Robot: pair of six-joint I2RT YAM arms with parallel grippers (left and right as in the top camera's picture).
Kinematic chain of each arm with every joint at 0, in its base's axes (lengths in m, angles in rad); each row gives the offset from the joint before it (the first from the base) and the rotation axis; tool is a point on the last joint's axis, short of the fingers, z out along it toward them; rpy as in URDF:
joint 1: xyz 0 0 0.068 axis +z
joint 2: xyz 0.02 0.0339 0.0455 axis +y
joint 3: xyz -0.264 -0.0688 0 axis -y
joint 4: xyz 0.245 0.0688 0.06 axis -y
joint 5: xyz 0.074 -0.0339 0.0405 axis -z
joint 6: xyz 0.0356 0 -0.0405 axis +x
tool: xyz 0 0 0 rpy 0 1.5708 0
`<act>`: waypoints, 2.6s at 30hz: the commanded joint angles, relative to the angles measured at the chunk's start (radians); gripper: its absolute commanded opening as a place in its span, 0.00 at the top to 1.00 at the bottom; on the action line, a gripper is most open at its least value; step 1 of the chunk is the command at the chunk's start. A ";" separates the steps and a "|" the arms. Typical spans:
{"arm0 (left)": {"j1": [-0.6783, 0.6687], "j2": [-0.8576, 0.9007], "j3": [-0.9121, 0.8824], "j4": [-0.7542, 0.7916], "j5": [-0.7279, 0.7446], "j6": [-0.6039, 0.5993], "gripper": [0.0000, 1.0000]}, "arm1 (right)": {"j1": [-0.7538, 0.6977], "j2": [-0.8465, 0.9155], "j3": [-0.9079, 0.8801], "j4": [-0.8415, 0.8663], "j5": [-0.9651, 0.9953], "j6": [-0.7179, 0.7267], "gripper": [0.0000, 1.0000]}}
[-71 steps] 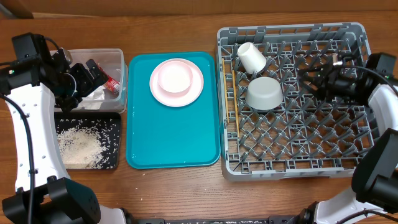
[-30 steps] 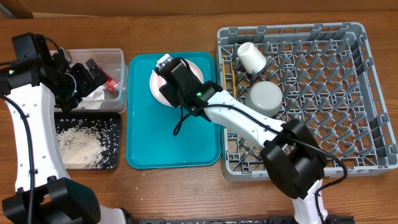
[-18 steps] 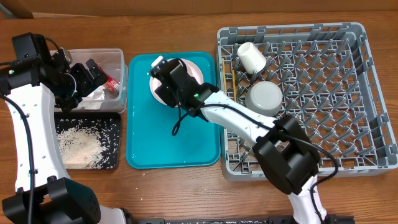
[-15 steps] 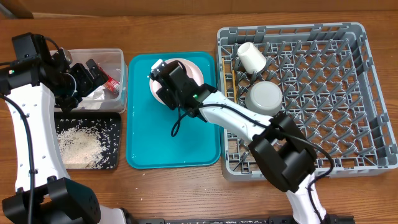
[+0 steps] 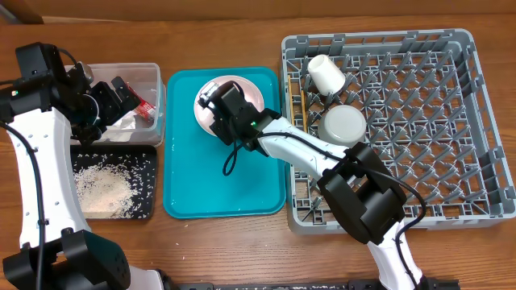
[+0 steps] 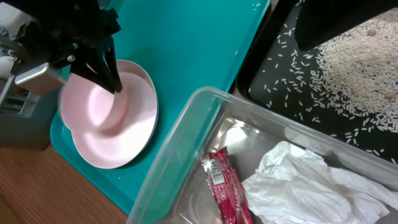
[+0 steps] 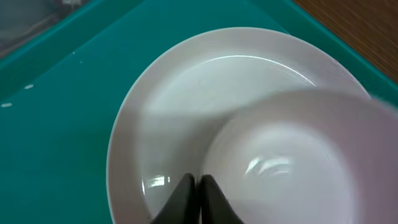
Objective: Sort waste into correct bins and load items into the dishwasher
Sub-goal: 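Grip the pink plate's rim with the right gripper, then lift the pink plate and carry it into the dish rack, then release the pink plate in the rack and raise the right gripper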
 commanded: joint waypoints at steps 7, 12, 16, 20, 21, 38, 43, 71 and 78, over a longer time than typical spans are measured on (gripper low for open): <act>-0.002 -0.023 0.017 0.001 -0.003 0.022 0.00 | 0.021 -0.169 0.011 -0.091 -0.016 0.047 0.96; -0.002 -0.023 0.017 0.001 -0.003 0.022 0.00 | 0.021 -0.310 0.011 -0.192 -0.069 0.184 0.96; -0.002 -0.023 0.017 0.001 -0.003 0.022 0.00 | -0.003 -0.499 0.011 -0.306 -0.186 0.462 0.96; -0.002 -0.023 0.017 0.001 -0.003 0.022 0.00 | -0.032 -0.645 0.011 -0.351 -0.324 0.579 0.96; -0.002 -0.023 0.017 0.001 -0.003 0.022 0.00 | -0.039 -0.689 0.011 -0.379 -0.341 0.597 0.96; -0.002 -0.023 0.017 0.001 -0.003 0.022 0.00 | -0.158 -0.961 0.011 -0.730 -0.344 0.734 0.96; -0.002 -0.023 0.017 0.001 -0.003 0.022 0.00 | -0.346 -0.966 0.011 -0.860 -0.505 0.627 0.96; -0.002 -0.023 0.017 0.001 -0.003 0.022 0.00 | -0.932 -0.953 -0.690 -0.716 -1.427 0.161 0.96; -0.002 -0.023 0.017 0.001 -0.003 0.022 0.00 | -0.946 -0.936 -0.815 -0.551 -1.423 0.248 0.96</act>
